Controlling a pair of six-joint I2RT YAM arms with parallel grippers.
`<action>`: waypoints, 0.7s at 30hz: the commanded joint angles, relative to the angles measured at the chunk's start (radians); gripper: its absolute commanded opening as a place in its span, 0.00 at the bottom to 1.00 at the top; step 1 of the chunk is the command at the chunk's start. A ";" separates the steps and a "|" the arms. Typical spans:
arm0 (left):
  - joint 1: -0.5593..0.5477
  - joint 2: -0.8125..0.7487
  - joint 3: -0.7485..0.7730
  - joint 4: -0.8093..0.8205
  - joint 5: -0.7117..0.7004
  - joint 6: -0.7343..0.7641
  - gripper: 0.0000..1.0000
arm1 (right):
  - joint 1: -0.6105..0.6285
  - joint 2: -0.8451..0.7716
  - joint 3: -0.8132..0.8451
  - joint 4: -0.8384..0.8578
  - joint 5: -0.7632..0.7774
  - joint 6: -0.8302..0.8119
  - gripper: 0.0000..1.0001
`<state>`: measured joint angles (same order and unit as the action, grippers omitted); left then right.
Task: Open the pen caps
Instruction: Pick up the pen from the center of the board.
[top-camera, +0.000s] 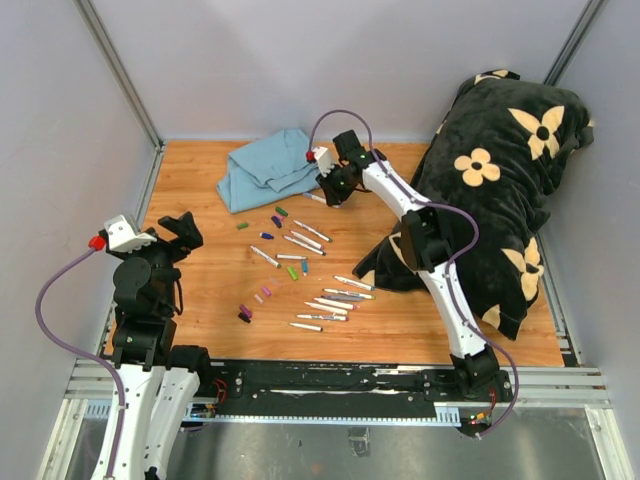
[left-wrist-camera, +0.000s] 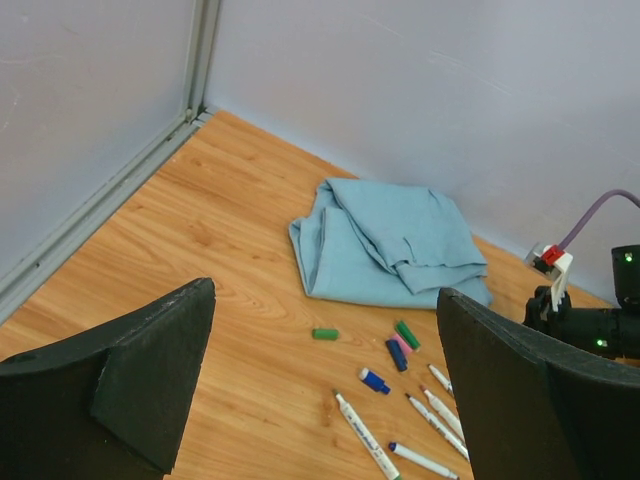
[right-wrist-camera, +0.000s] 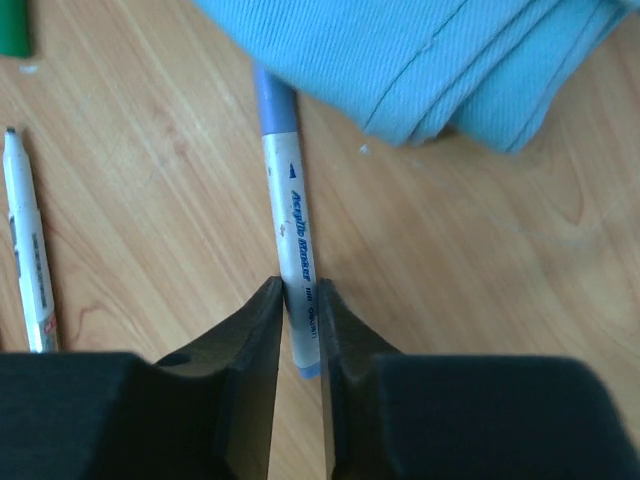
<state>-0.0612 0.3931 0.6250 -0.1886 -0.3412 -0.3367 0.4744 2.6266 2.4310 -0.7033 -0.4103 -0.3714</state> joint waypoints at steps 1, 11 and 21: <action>0.003 -0.004 -0.002 0.029 0.010 0.018 0.96 | -0.033 -0.076 -0.104 -0.070 0.014 -0.038 0.16; 0.003 -0.002 -0.014 0.055 0.191 0.064 0.96 | -0.035 -0.297 -0.442 -0.107 0.133 -0.090 0.03; 0.003 0.024 -0.023 0.075 0.358 0.086 0.96 | -0.035 -0.379 -0.588 -0.154 0.206 -0.126 0.07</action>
<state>-0.0612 0.4026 0.6094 -0.1509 -0.0551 -0.2737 0.4496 2.2719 1.8740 -0.8066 -0.2516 -0.4603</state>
